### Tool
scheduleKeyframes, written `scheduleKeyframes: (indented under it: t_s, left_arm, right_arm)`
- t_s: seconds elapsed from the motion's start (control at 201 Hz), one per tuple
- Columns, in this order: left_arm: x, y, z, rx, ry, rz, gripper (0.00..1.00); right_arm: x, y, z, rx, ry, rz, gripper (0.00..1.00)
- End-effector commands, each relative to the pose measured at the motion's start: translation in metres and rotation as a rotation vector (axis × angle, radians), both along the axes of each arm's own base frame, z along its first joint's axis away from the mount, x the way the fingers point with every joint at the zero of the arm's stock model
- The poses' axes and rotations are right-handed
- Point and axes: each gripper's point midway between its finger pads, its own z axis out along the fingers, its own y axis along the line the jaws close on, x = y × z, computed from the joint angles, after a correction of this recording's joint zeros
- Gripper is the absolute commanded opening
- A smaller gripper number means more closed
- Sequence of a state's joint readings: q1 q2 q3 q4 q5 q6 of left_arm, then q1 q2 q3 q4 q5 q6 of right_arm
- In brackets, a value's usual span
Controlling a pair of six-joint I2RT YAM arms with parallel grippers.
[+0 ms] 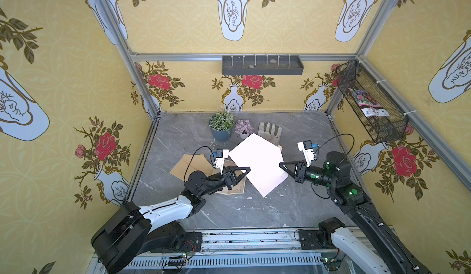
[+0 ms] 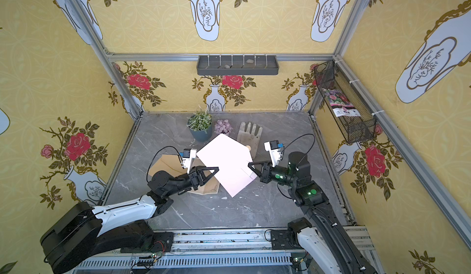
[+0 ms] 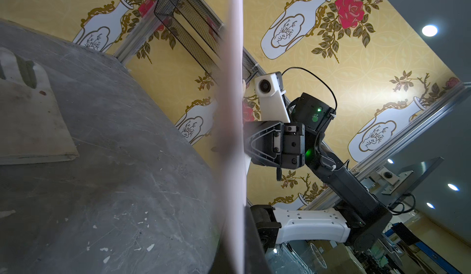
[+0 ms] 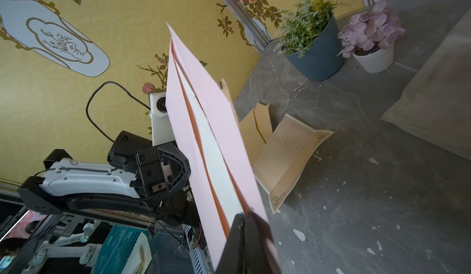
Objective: Take the letter paper out of the envelope
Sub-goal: Take out the letter paper from the envelope.
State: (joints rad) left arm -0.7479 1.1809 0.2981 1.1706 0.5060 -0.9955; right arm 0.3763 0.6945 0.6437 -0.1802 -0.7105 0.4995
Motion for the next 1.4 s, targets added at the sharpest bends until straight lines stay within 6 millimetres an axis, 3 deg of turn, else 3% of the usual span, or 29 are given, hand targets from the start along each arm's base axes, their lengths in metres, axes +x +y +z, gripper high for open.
scheduleKeyframes:
  t_s: [0.0,0.314,0.408,0.458,0.617,0.822,1.026,1.394]
  left_arm:
    - [-0.002,0.005,0.001,-0.005,-0.019,0.015,0.0]
    - [-0.004,0.011,0.003,0.018,-0.031,0.042,0.0]
    - [-0.002,0.013,0.002,0.027,-0.033,0.062,0.0]
    - [0.0,0.014,0.001,0.033,-0.032,0.073,0.0]
    - [0.009,0.017,-0.003,0.055,-0.019,0.124,0.0]
    - [0.013,0.014,0.001,0.049,-0.025,0.129,0.0]
    - [0.013,0.009,0.007,0.025,-0.021,0.106,0.0]
    - [0.013,0.008,0.003,0.016,-0.009,0.096,0.0]
  right_arm:
    - [0.01,-0.012,0.003,-0.02,-0.018,-0.053,0.0]
    - [0.009,-0.011,0.005,0.025,-0.001,-0.027,0.0]
    - [0.003,-0.008,0.004,0.036,0.018,0.008,0.34]
    - [-0.001,-0.007,0.003,0.043,0.029,0.025,0.4]
    - [-0.014,-0.005,0.004,0.096,0.042,0.051,0.33]
    - [-0.019,-0.004,-0.008,0.132,0.071,0.061,0.38]
    - [-0.01,0.003,-0.02,0.182,0.093,0.086,0.41]
    - [0.001,0.01,-0.021,0.206,0.081,0.106,0.43]
